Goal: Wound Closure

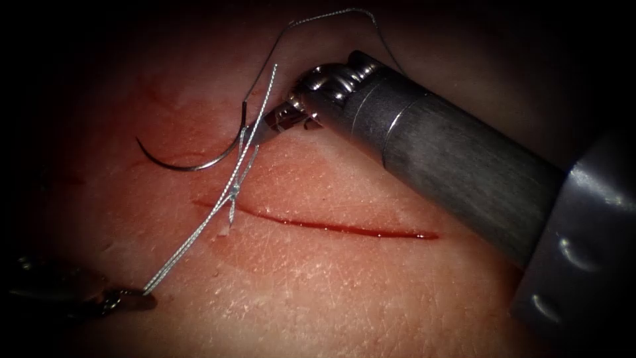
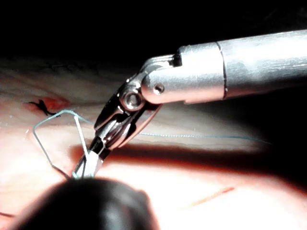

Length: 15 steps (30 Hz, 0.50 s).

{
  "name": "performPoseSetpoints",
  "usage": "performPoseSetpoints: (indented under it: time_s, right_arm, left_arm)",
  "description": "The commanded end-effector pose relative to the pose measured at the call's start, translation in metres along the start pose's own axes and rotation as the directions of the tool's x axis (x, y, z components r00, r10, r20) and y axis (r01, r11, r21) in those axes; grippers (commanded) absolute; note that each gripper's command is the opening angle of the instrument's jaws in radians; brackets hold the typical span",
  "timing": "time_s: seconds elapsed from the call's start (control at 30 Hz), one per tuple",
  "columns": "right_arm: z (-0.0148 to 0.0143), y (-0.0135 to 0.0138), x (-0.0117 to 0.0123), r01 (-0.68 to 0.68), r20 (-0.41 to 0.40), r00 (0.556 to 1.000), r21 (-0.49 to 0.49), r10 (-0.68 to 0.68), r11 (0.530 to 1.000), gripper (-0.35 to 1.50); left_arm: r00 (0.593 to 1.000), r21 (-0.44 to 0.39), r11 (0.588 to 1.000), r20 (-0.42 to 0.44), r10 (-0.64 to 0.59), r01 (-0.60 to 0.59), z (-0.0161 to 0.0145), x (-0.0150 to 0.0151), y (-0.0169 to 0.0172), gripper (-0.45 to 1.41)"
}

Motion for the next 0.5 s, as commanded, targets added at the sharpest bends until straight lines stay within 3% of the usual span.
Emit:
performPoseSetpoints:
  time_s: [0.03,0.27,0.33,0.37,0.5]
  right_arm:
    - [-0.0013,0.0006,0.0013,0.02,-0.002,1.0,-0.014,-0.02,1.0,-0.35]
    - [-0.0022,0.0025,0.0021,0.311,0.102,0.947,-0.064,-0.303,0.948,-0.35]
    - [-0.0023,0.0027,0.0023,0.402,0.136,0.911,-0.071,-0.39,0.913,-0.35]
    - [-0.0023,0.0029,0.0026,0.491,0.185,0.862,-0.077,-0.472,0.868,-0.35]
    - [-0.0023,0.0027,0.0027,0.504,0.198,0.854,-0.093,-0.48,0.858,-0.35]
  left_arm:
    - [1.0,-0.001,1.0,0.005,0.002,-0.002,-0.0004,-0.0011,-0.0001,-0.45]
    - [1.0,-0.013,1.0,-0.007,0.003,-0.004,-0.0007,-0.0001,0.0001,-0.45]
    - [1.0,-0.017,1.0,-0.015,0.01,-0.01,-0.0009,0.0002,0.0001,-0.45]
    - [1.0,-0.019,1.0,-0.017,0.01,-0.011,-0.001,0.0005,0.0002,-0.45]
    - [1.0,-0.022,1.0,-0.022,0.01,-0.01,-0.0012,0.0008,0.0002,-0.45]
